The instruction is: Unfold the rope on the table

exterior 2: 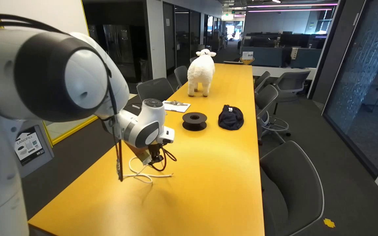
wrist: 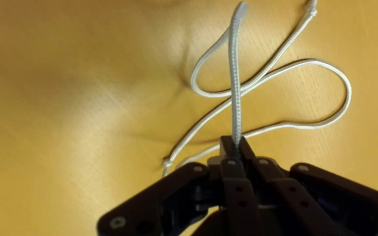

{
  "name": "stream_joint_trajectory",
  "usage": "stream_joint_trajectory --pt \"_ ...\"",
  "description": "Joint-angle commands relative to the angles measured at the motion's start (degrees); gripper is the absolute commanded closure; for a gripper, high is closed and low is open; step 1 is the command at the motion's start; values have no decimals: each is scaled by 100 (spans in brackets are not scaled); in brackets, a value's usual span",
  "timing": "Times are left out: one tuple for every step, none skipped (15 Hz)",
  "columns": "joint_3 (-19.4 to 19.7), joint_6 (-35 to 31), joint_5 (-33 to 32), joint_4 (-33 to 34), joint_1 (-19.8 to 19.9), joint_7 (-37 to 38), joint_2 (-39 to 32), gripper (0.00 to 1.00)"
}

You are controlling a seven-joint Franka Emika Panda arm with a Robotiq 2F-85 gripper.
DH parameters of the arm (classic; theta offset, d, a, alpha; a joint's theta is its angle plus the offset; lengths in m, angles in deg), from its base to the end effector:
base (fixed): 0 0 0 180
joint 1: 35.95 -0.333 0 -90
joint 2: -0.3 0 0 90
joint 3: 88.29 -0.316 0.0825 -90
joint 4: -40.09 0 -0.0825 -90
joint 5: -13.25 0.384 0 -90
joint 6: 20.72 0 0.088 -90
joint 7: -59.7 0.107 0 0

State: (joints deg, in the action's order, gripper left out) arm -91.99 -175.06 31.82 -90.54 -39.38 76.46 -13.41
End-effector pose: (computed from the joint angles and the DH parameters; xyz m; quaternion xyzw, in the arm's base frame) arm 0.5468 0.0578 0.2656 -0.9671 0.2223 -0.0648 0.1055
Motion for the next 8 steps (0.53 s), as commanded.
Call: stream_joint_trajectory --pt "142 84 134 -907 491 -1002 1150 99" --pt "270 115 95 -1081 604 -1150 1376 99" --pt "414 139 72 -1235 727 -1343 1571 99" --pt "589 164 -33 -1384 840 -1476 1762 99" --pt "771 198 -100 -1493 970 -1619 1898 99" --pt "946 230 -166 -1566 1088 -1755 1988 99" --pt "1120 269 -227 -1611 1207 -1898 2049 99" --pt "1260 296 -299 -1637 1301 -2008 2084 99"
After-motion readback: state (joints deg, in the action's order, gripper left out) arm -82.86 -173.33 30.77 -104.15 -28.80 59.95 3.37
